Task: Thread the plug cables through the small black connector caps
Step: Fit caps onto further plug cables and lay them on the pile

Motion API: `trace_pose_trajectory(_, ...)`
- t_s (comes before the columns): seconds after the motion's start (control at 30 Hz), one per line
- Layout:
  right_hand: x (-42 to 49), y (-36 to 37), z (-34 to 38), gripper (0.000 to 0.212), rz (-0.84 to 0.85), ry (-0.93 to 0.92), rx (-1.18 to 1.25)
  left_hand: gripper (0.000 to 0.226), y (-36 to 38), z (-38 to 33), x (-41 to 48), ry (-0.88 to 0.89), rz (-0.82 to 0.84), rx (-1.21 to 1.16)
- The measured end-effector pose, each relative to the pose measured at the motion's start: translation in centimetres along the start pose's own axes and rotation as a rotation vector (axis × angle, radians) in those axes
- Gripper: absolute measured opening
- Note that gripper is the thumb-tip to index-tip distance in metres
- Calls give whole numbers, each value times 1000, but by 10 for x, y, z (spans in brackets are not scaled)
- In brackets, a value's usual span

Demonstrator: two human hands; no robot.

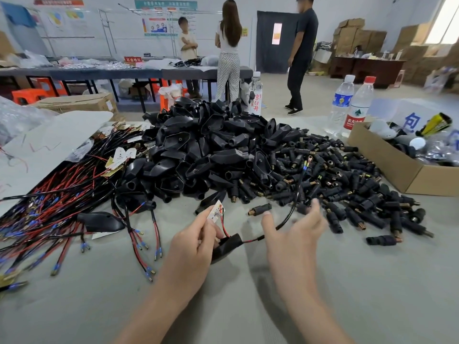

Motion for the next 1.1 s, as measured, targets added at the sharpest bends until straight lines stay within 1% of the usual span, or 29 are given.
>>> trace_pose_trajectory(0.03,2,-4,5,81,-41,-51,-15,29,1,0,0,4,6,-3)
trace_pose_trajectory(0.07,1,-8,14,71,-81,-157,-28,29,2,0,-1,9,8,-8)
trace_pose_trajectory(0.1,-3,-9,25,53,-101,-300,-42,31,3,-1,-1,15,7,-13)
trace_pose_trajectory(0.13,-10,-4,33,33,-69,-434,-63,31,4,-2,-1,18,7,-18)
trace_pose_trajectory(0.17,-18,7,40,19,23,-525,-102,29,5,-2,-1,21,8,-21)
trace_pose_trajectory(0.23,-33,30,43,17,224,-594,-190,27,5,-3,-1,33,5,-16)
trace_pose_trajectory(0.3,-33,42,40,11,286,-564,-217,29,5,-5,-1,50,-5,-10)
trace_pose_trajectory(0.4,-28,44,36,7,287,-516,-193,30,4,-6,-3,63,-12,-14)
trace_pose_trajectory(0.5,-30,44,37,9,282,-527,-199,27,5,-8,-4,75,-11,-25)
trace_pose_trajectory(0.63,-31,44,38,16,300,-497,-203,26,6,-9,-4,102,-12,12)
trace_pose_trajectory(0.73,-32,44,39,16,312,-492,-196,30,7,-7,-4,93,-12,25)
trace_pose_trajectory(0.87,-33,46,40,11,349,-471,-99,37,8,-7,-3,76,-7,21)
trace_pose_trajectory(1.1,-31,49,37,3,386,-461,-21,38,7,-6,0,47,25,5)
Point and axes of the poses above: each hand's wrist, its own x-axis towards the middle knuckle, its own y-axis out of the palm, z = x × y, the point moved 7 cm from there along x, towards the middle knuckle, and after that the axes turned 4 degrees about -x, right-handed, at the moved point
